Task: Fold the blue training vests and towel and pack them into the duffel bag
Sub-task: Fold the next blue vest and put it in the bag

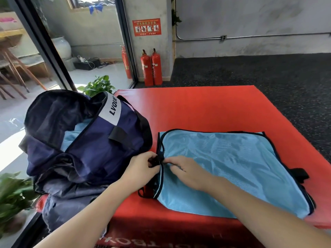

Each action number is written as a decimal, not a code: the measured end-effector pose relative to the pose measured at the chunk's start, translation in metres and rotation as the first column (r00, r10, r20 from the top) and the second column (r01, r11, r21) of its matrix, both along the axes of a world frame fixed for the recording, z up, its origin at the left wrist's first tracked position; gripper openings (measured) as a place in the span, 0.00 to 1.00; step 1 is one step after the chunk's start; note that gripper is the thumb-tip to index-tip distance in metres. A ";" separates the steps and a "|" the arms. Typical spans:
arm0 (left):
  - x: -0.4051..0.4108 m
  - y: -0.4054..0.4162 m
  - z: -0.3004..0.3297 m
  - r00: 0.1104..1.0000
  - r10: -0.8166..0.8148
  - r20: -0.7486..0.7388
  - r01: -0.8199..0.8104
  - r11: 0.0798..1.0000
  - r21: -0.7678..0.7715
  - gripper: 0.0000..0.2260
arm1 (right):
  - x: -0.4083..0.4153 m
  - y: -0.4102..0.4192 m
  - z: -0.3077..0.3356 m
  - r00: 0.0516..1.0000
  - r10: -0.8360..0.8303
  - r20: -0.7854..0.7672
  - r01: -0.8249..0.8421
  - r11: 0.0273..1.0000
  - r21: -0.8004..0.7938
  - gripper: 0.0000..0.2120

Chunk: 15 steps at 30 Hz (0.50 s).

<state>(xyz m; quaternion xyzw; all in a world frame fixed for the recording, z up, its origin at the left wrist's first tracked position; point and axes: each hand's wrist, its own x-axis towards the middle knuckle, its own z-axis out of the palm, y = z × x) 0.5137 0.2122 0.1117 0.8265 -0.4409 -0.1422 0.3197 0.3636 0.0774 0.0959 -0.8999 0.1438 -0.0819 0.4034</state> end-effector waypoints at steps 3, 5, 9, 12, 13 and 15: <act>0.005 0.004 0.000 0.997 0.076 -0.016 -0.076 0.997 0.016 0.05 | 0.001 -0.002 -0.004 0.997 0.025 -0.067 -0.029 0.998 -0.052 0.23; 0.008 0.008 0.000 0.993 0.097 -0.060 -0.094 0.994 0.055 0.05 | 0.001 -0.002 -0.009 0.994 0.057 -0.092 -0.067 0.991 -0.114 0.24; 0.011 0.014 0.000 0.984 0.135 -0.117 -0.125 0.988 0.084 0.05 | 0.000 0.000 -0.014 0.984 0.110 -0.140 -0.140 0.963 -0.230 0.26; 0.010 0.017 0.003 0.981 0.164 -0.103 -0.152 0.982 0.113 0.04 | -0.001 0.000 -0.013 0.978 0.125 -0.169 -0.168 0.946 -0.276 0.25; 0.010 0.018 0.004 0.980 0.173 -0.099 -0.161 0.979 0.124 0.04 | -0.002 0.000 -0.012 0.976 0.129 -0.176 -0.178 0.938 -0.298 0.26; 0.009 0.021 0.007 0.974 0.190 -0.121 -0.174 0.976 0.134 0.03 | -0.002 0.002 -0.012 0.973 0.132 -0.191 -0.192 0.921 -0.339 0.27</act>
